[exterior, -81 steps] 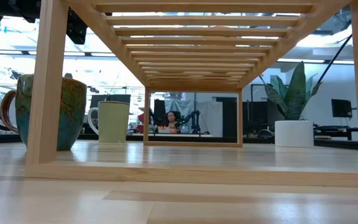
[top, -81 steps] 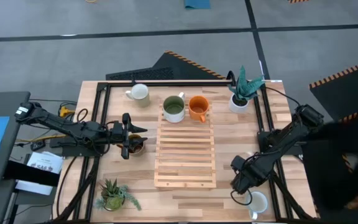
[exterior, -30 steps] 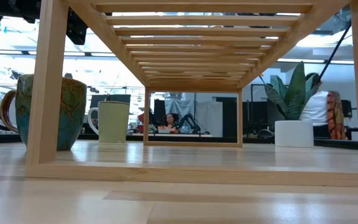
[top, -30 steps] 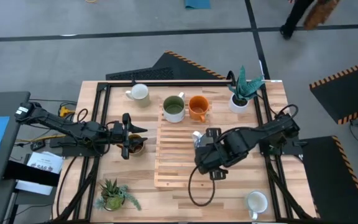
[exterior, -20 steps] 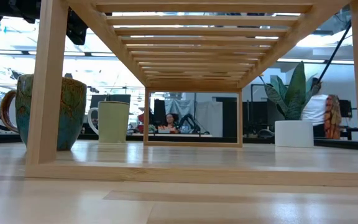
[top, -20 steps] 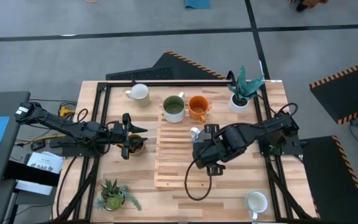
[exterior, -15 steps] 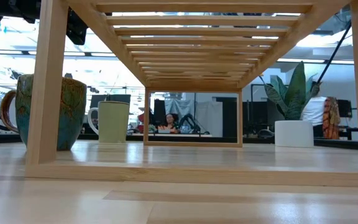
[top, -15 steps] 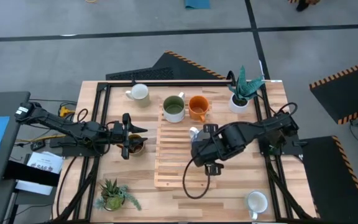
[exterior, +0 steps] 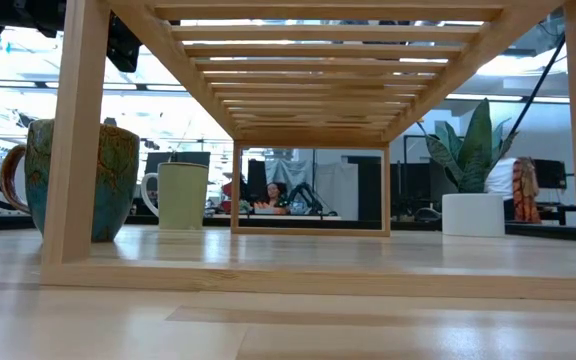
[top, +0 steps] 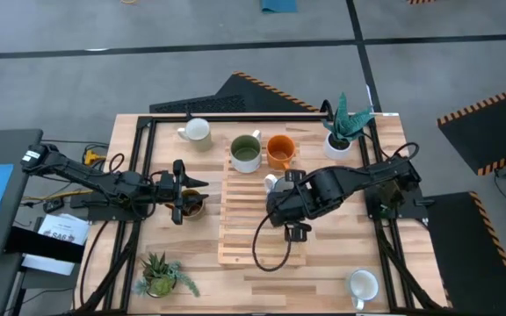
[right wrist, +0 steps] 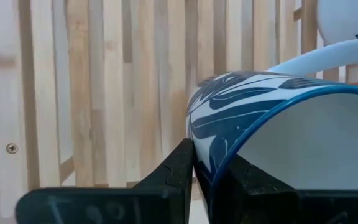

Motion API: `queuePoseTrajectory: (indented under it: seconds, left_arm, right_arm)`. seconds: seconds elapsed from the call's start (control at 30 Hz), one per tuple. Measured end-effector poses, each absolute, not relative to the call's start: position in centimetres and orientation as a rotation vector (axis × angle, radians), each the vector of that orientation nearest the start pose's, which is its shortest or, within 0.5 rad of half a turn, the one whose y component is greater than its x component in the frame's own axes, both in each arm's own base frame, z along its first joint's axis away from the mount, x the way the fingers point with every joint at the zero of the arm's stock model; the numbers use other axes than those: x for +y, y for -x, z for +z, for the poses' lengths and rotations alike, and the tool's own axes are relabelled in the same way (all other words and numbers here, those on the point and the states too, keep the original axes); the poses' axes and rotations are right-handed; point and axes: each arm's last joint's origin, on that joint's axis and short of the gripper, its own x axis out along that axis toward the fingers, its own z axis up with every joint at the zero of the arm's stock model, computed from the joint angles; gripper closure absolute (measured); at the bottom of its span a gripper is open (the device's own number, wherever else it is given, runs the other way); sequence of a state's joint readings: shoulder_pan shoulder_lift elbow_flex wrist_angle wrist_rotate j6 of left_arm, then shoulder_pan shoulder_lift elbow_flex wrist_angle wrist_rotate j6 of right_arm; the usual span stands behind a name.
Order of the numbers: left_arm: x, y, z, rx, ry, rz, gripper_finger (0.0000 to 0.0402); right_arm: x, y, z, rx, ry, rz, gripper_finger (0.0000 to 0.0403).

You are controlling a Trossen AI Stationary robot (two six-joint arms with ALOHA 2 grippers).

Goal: Place coffee mugs
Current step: Put the dark blue mug on the shelf

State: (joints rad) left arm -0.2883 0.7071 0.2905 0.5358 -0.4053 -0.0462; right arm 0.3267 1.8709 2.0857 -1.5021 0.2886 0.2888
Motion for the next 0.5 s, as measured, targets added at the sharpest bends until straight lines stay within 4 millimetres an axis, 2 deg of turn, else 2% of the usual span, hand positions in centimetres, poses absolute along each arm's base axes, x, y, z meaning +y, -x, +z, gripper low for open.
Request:
queuePoseTrajectory:
  seconds: [0.37, 0.5]
  left_arm:
    - [-3.49, -15.79, 24.19, -0.114, 0.086, 0.115, 0.025]
    - [-3.49, -15.79, 24.19, -0.115, 0.086, 0.115, 0.025]
  right_arm:
    - [9.96, -33.63, 37.48, 1.218, 0.133, -0.157, 0.0327]
    - [9.93, -33.6, 37.54, 1.214, 0.136, -0.162, 0.0314]
